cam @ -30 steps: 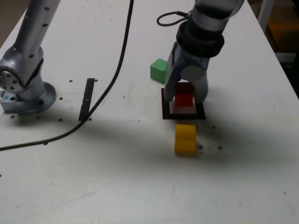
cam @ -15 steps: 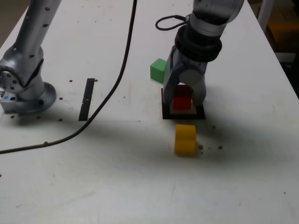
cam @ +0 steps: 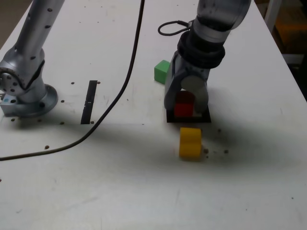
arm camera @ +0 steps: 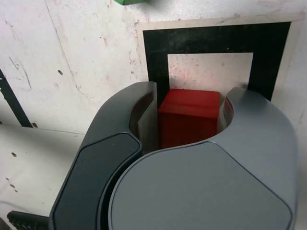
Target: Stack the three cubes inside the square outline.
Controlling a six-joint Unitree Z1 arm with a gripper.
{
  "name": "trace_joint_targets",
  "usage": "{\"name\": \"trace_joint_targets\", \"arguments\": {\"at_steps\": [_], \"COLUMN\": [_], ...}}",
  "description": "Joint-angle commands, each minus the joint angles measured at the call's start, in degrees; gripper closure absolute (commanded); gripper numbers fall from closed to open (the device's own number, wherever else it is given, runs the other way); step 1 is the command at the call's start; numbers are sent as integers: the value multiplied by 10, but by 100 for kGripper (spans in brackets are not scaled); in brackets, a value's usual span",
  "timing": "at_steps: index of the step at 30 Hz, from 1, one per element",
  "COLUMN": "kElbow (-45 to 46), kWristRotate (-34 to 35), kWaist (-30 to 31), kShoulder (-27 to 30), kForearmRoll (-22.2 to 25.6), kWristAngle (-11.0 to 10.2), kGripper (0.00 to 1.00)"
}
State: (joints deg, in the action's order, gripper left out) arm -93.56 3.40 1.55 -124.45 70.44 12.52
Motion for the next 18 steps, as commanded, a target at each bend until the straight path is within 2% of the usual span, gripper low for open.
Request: {"name": "trace_joint_targets", "arguments": {"at_steps": [1, 6, 11, 15, 18], "kElbow": [2, -2, -4, -10, -16], "kWristRotate": [0, 0, 1, 11, 34], "kWaist": [-1, -1, -1, -1, -3], "kShoulder": [-5, -4, 0, 16, 49], "kForearmRoll": [1, 1, 2, 22, 63], "kWristAngle": [2, 3, 1, -13, -39], "kGripper": [40, 31, 27, 26, 26]}}
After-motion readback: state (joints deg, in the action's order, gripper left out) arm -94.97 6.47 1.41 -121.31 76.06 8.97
